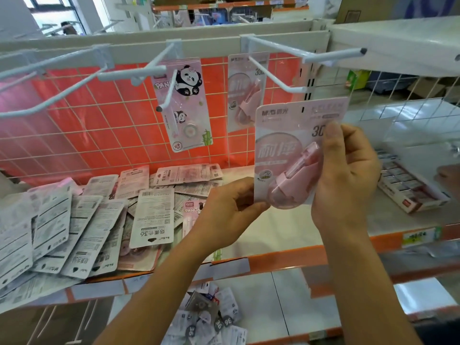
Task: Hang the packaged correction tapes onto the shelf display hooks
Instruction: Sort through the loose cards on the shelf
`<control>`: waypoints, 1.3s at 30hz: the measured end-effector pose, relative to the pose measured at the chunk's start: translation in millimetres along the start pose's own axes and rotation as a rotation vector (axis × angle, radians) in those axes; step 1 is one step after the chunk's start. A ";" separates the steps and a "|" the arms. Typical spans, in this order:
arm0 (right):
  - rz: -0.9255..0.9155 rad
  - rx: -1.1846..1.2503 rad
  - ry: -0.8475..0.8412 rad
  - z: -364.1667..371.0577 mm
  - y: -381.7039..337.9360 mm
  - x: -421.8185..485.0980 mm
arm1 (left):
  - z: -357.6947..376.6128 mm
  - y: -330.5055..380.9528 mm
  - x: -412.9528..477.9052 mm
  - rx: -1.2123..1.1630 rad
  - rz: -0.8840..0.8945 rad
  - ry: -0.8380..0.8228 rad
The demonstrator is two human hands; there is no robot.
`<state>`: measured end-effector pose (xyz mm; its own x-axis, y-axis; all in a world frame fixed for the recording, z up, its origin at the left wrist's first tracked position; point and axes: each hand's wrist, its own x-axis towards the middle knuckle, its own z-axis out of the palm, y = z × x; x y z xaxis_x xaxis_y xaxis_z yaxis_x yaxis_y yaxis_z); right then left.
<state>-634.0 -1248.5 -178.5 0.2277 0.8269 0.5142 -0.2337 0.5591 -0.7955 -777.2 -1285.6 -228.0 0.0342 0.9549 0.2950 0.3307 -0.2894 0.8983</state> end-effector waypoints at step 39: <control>0.068 -0.234 -0.011 68.8 87.8 121.8 | -18.8 -51.9 124.0 -0.012 -0.231 0.268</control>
<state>-691.9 -1094.5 -163.7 0.2083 0.8637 0.4590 -0.0229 0.4735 -0.8805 -807.9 -1153.4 -231.9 -0.2896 0.9441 0.1574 0.2894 -0.0704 0.9546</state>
